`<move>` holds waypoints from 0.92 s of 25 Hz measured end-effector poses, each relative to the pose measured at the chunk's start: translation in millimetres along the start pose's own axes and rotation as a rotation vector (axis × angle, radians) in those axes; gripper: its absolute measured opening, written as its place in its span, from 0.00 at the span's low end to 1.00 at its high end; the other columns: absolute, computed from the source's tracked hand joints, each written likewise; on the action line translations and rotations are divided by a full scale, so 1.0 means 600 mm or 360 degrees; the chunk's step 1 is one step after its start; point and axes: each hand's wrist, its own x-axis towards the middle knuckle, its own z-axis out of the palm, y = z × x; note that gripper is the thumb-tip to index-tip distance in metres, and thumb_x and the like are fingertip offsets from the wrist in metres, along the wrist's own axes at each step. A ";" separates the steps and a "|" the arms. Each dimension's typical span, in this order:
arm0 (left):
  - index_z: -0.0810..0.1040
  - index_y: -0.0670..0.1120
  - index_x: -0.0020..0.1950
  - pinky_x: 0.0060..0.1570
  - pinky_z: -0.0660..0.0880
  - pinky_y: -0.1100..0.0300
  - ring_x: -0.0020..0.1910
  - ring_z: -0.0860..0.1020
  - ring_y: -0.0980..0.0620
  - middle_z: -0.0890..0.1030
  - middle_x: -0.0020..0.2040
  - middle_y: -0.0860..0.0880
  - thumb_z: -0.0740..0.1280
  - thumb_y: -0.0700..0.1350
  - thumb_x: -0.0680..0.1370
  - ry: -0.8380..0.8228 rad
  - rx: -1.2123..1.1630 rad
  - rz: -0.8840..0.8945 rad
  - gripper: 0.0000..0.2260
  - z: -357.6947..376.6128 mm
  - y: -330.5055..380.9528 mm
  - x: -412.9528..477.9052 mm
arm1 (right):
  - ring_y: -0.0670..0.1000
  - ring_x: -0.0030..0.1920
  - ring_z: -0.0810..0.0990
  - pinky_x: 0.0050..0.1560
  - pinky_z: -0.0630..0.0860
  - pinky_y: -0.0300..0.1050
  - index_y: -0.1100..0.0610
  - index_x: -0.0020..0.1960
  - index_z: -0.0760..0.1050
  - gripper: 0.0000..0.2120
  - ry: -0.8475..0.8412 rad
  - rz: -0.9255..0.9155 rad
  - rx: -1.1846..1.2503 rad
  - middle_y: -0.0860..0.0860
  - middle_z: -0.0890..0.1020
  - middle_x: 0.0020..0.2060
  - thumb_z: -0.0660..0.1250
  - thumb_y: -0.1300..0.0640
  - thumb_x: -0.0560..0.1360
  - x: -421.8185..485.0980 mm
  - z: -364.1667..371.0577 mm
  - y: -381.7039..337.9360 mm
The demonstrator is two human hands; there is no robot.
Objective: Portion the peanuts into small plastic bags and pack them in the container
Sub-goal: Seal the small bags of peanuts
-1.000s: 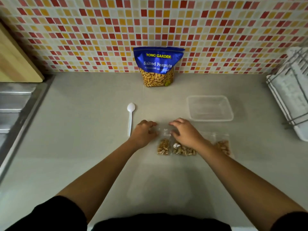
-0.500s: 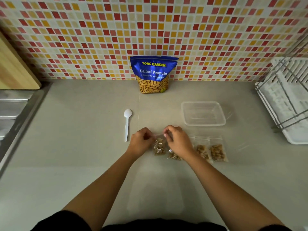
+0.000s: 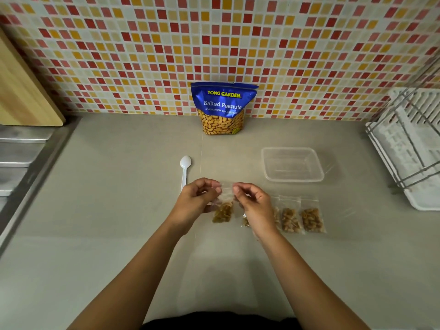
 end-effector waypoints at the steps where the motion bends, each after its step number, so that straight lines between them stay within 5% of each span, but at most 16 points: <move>1: 0.79 0.44 0.46 0.39 0.79 0.61 0.34 0.80 0.55 0.78 0.36 0.49 0.68 0.39 0.75 -0.0016 0.0085 0.0029 0.02 -0.003 0.006 0.000 | 0.43 0.37 0.81 0.43 0.77 0.35 0.53 0.45 0.80 0.04 0.0003 -0.0035 -0.0044 0.48 0.83 0.38 0.69 0.60 0.73 -0.002 0.002 -0.006; 8: 0.80 0.47 0.43 0.39 0.78 0.62 0.34 0.81 0.54 0.81 0.37 0.51 0.68 0.42 0.75 -0.0061 0.0885 0.0442 0.02 -0.006 0.036 0.000 | 0.45 0.37 0.83 0.43 0.78 0.41 0.50 0.40 0.78 0.06 0.0018 -0.0355 -0.0584 0.47 0.83 0.33 0.69 0.59 0.73 -0.013 -0.002 -0.033; 15: 0.80 0.44 0.46 0.33 0.70 0.76 0.31 0.77 0.62 0.80 0.37 0.52 0.66 0.41 0.76 -0.0068 0.1070 0.0638 0.03 0.005 0.051 0.002 | 0.47 0.38 0.83 0.41 0.77 0.39 0.53 0.43 0.80 0.02 0.0075 -0.0442 -0.0740 0.48 0.83 0.35 0.69 0.57 0.73 -0.018 0.001 -0.055; 23: 0.80 0.43 0.44 0.36 0.68 0.73 0.35 0.75 0.56 0.81 0.38 0.49 0.66 0.40 0.76 0.0110 0.1200 0.0924 0.03 0.008 0.045 -0.008 | 0.45 0.35 0.80 0.39 0.76 0.41 0.54 0.41 0.79 0.03 0.0099 -0.0594 -0.0919 0.43 0.79 0.31 0.69 0.58 0.73 -0.027 0.018 -0.075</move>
